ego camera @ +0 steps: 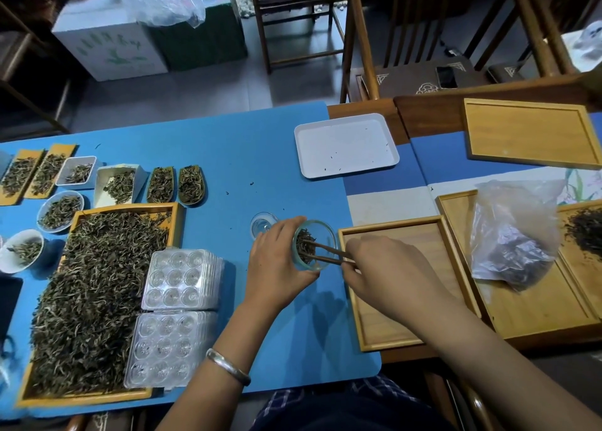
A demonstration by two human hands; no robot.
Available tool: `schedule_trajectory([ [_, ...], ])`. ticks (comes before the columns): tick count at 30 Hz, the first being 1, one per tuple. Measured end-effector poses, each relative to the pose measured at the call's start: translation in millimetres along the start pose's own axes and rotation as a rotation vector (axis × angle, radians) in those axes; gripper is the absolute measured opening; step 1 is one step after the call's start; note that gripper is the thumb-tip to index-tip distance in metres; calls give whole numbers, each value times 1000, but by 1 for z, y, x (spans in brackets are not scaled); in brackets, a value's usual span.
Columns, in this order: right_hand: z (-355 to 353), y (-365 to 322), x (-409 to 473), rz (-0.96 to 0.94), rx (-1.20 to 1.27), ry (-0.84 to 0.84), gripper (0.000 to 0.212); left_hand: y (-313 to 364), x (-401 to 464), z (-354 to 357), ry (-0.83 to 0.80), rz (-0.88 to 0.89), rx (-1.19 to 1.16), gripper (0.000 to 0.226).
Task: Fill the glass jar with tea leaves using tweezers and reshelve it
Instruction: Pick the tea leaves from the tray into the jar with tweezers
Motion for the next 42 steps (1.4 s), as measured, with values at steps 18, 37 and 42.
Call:
schedule_trajectory([
  [18, 21, 24, -21, 108, 227, 88, 20, -12, -17, 18, -22, -380, -309, 68],
  [37, 99, 133, -15, 715, 627, 464, 19, -43, -22, 40, -21, -528, -317, 75],
  [42, 132, 152, -1, 849, 494, 494, 24, -42, -20, 44, -47, -518, -304, 76],
])
Point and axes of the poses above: each hand's wrist, its own x-axis towards the middle knuckle, its own z-axis out of the palm, y = z × x, the point moved 3 cm from there along x, towards the middle knuckle, and after that the axes turned 14 degrees about y, right-handed, at the moved point
